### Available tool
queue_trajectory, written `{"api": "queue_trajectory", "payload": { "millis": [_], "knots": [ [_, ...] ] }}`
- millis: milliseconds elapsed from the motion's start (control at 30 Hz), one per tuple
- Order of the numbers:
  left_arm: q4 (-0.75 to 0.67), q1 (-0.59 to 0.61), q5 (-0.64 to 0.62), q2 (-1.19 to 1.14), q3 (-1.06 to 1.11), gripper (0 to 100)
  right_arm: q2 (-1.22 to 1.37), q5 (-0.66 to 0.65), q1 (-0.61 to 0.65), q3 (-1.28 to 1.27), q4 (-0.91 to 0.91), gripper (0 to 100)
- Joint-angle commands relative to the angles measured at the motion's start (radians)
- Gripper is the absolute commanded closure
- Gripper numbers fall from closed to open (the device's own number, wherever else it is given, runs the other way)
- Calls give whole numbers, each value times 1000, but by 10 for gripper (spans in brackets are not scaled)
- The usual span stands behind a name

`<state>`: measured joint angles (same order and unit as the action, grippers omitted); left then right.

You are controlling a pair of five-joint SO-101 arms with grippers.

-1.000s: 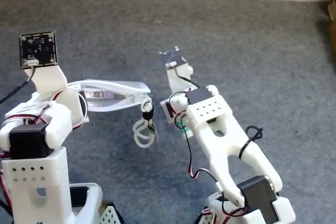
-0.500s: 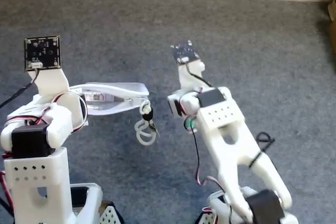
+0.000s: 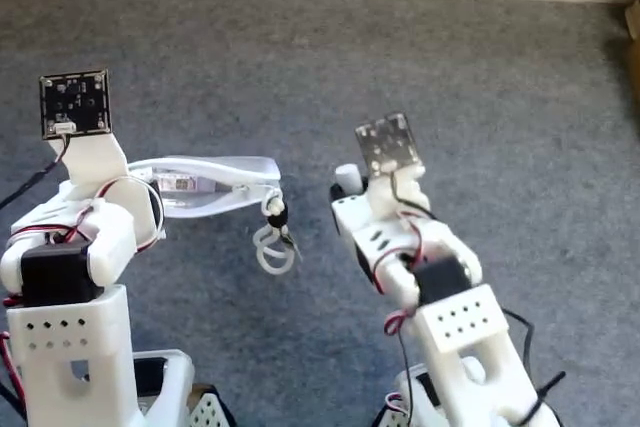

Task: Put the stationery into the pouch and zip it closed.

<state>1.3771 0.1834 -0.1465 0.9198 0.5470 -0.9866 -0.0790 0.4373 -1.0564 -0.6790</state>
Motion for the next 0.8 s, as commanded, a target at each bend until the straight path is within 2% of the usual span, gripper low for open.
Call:
{"api": "queue_trajectory", "payload": {
  "millis": [0,100,467,767],
  "knots": [
    [-23,-18,5,1,-1,993,-122,9,16,-19,59,983],
    [-23,-18,5,1,1,993,-199,9,21,-41,61,983],
    [-21,-16,5,1,1,993,-421,9,186,-101,61,983],
    [-21,-16,5,1,1,993,-473,9,240,-101,62,983]
  ]
}}
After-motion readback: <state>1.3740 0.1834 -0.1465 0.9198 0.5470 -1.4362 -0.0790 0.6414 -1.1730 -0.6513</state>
